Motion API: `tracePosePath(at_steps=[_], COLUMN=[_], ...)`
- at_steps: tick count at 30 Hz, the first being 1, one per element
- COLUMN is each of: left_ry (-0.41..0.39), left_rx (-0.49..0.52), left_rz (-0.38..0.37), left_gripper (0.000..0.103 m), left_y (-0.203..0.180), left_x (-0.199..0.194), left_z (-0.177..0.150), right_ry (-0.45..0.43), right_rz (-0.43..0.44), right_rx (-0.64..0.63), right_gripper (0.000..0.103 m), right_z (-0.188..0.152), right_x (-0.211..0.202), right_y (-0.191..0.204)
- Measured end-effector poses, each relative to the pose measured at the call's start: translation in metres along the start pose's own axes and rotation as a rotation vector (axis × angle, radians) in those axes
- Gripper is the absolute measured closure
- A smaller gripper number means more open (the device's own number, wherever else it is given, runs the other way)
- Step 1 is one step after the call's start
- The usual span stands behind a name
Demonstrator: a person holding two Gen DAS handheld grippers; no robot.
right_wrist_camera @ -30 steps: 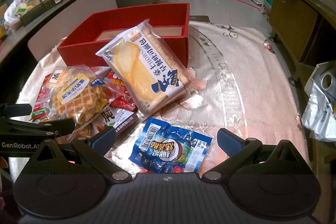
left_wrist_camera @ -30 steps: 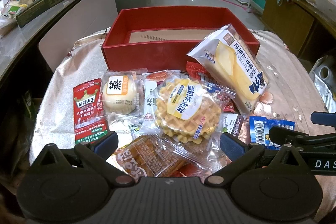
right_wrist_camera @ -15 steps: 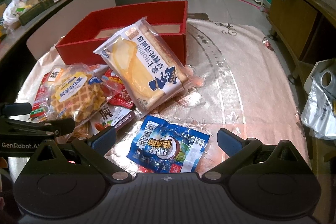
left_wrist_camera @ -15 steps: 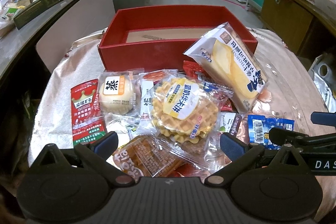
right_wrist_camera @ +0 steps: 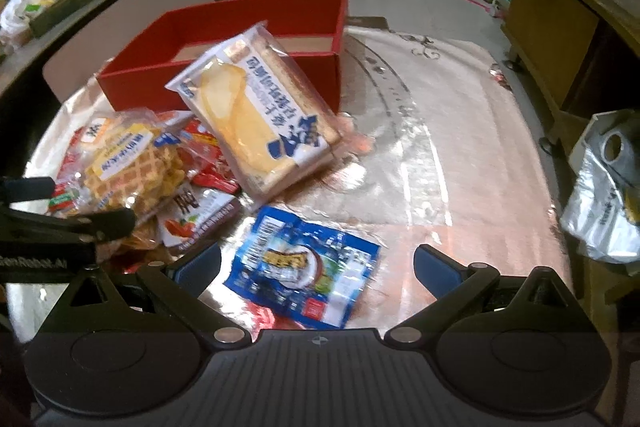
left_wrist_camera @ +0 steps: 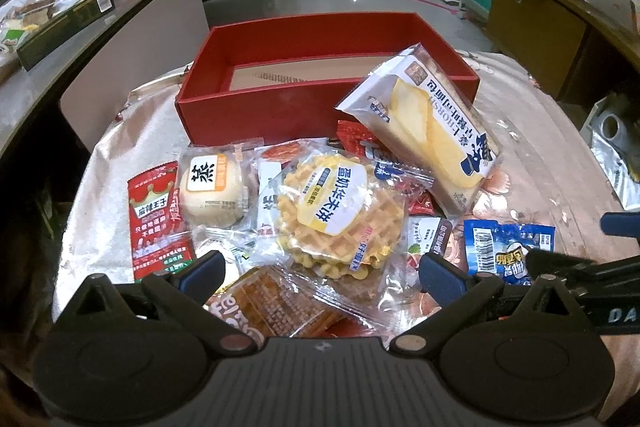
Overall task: Organize snacks
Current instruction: 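Close the left tool on the yellow waffle pack while the right tool approaches the blue packet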
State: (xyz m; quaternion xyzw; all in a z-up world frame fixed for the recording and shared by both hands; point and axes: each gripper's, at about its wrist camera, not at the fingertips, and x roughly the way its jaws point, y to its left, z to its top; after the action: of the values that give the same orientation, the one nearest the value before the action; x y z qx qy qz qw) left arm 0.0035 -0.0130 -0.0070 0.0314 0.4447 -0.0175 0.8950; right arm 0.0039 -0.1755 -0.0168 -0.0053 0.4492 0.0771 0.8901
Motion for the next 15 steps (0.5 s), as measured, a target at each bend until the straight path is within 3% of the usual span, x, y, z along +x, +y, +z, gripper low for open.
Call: tracePosePath(at_steps=[4, 7, 10, 15], left_ry=[0.029, 0.021, 0.018, 0.064], left_rx=[-0.025, -0.019, 0.053, 0.061], left_rz=[-0.016, -0.052, -0.029, -0.018], left_gripper=[0.005, 0.005, 0.005, 0.005], left_y=[0.002, 0.001, -0.008, -0.016], left_x=[-0.005, -0.005, 0.006, 0.034], left_z=[0.005, 0.014, 0.024, 0.035], right_ry=[0.000, -0.020, 0.013, 0.045], right_rz=[-0.019, 0.014, 0.010, -0.010], right_rx=[-0.006, -0.022, -0.025, -0.127], right_gripper=[0.000, 0.000, 0.000, 0.000], right_z=[0.005, 0.015, 0.019, 0.017], right_x=[-0.014, -0.022, -0.010, 0.003], right_y=[-0.007, -0.011, -0.011, 0.004])
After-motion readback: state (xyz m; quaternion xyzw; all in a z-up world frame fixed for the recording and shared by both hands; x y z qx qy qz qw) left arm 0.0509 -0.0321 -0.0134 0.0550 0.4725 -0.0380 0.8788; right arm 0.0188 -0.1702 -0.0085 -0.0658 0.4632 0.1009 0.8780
